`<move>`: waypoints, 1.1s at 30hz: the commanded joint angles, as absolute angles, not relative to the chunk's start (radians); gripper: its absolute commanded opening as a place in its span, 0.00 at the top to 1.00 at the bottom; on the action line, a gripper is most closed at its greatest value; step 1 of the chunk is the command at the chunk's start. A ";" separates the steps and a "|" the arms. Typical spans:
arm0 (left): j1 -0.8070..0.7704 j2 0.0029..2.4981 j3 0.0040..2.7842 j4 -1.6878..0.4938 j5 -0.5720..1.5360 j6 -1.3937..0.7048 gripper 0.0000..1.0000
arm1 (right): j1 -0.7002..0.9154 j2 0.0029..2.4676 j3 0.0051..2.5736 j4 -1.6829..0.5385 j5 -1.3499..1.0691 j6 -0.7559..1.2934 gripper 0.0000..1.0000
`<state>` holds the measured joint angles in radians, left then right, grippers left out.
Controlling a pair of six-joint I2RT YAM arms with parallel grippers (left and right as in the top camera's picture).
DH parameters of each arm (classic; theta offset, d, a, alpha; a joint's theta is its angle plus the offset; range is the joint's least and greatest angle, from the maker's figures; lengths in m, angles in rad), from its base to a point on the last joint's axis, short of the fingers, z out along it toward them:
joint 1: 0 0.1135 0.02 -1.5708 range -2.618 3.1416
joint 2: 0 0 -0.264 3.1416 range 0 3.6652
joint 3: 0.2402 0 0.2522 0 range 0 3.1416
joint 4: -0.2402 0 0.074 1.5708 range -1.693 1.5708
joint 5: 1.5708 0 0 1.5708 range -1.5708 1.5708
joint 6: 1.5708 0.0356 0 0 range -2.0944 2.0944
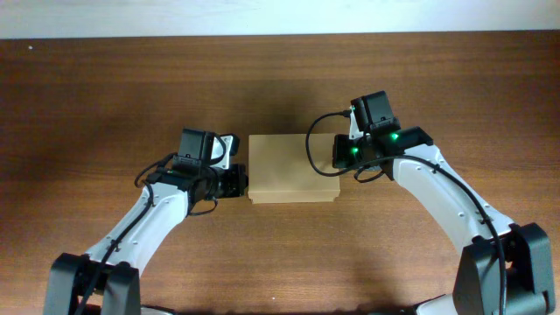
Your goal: Pack container
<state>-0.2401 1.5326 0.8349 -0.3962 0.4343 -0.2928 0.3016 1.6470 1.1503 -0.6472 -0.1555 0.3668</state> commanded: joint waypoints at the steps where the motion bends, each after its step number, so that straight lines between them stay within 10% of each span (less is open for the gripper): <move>1: -0.259 1.526 0.830 -0.398 0.448 -0.300 0.98 | 0.310 1.645 1.176 -0.672 -0.169 0.371 0.96; 33: -0.260 0.655 0.834 -0.996 0.353 -0.265 0.98 | 0.288 0.947 1.277 -1.333 -0.124 0.372 0.96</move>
<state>-0.2569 0.6731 0.8337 -0.9829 0.3374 -0.2802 0.2932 0.9939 1.2617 -1.3186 -0.1314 0.3668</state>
